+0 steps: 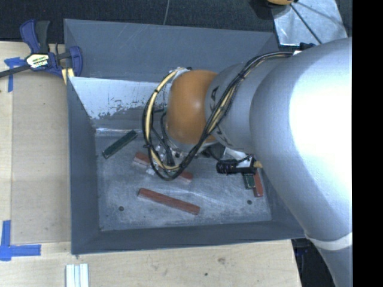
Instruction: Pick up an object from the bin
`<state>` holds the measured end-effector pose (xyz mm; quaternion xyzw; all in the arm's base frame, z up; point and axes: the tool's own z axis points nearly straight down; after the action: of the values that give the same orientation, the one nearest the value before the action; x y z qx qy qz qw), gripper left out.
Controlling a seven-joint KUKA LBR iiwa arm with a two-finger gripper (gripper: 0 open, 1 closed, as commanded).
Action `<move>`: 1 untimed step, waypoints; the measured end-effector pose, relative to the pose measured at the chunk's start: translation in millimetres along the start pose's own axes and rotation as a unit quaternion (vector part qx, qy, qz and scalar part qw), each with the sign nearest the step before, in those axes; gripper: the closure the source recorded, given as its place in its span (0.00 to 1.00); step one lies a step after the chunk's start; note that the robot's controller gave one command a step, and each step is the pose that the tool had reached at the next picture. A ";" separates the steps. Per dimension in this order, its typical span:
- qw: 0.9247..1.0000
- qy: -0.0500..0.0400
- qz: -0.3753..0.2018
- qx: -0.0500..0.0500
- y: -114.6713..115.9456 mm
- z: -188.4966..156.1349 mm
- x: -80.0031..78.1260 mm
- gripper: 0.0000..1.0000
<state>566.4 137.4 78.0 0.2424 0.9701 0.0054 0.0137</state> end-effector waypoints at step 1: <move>1.000 0.002 0.000 0.002 -0.1 -1.6 0.1 1.00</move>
Offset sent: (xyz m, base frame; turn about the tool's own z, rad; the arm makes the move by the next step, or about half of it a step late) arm -0.0001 -0.0001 0.0671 -0.0002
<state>566.1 137.3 79.6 0.2425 0.9701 0.0044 0.0110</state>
